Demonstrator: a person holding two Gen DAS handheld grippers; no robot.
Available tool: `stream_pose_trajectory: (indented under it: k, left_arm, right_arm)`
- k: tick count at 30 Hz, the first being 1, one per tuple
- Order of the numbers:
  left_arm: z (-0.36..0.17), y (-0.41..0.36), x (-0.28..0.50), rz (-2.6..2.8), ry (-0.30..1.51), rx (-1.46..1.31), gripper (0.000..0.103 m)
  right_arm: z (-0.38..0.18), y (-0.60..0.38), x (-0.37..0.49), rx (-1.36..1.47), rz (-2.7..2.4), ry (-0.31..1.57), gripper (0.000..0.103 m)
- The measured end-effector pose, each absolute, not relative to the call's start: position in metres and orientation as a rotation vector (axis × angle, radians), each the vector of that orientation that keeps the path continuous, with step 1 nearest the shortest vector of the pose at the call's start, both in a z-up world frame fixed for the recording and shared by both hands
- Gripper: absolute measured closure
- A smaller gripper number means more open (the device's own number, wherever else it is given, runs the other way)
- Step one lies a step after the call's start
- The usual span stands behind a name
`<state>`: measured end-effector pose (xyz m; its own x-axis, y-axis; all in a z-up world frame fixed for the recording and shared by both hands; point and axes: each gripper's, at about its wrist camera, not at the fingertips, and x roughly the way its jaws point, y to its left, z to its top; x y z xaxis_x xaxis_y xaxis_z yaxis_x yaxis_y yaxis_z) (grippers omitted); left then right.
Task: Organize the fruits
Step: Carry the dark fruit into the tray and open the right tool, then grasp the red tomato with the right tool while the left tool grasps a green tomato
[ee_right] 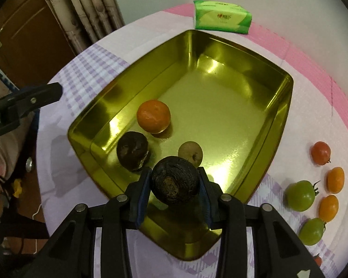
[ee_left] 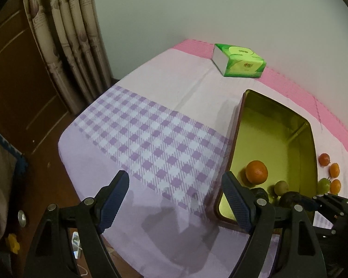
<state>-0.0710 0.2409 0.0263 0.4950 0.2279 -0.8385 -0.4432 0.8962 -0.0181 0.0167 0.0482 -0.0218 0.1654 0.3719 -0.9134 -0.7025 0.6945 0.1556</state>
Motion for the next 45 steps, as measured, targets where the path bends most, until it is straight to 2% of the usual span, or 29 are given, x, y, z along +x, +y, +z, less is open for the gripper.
stream_pose_trajectory:
  k: [8, 15, 21, 28, 36, 45]
  left_arm:
    - [0.024, 0.236, -0.07, 0.385, 0.984, -0.227, 0.021]
    - [0.02, 0.234, -0.067, 0.383, 1.015, -0.221, 0.021]
    - [0.019, 0.236, -0.067, 0.393, 1.015, -0.225, 0.021]
    - [0.026, 0.231, -0.07, 0.39, 0.998, -0.217, 0.021]
    - [0.038, 0.173, -0.059, 0.218, 1.017, -0.097, 0.021]
    - [0.042, 0.084, -0.036, -0.028, 1.071, -0.03, 0.021]
  right_arm:
    - [-0.021, 0.046, 0.018, -0.306, 0.774, 1.153, 0.065]
    - [0.007, 0.011, 0.012, -0.211, 0.765, 1.083, 0.059]
    - [0.028, -0.062, 0.009, -0.146, 0.643, 1.021, 0.058]
    - [0.009, -0.178, 0.01, -0.086, 0.371, 1.066, 0.058]
    - [-0.033, -0.237, 0.007, -0.024, 0.295, 1.158, 0.058]
    - [-0.047, -0.199, 0.017, -0.053, 0.35, 1.155, 0.058]
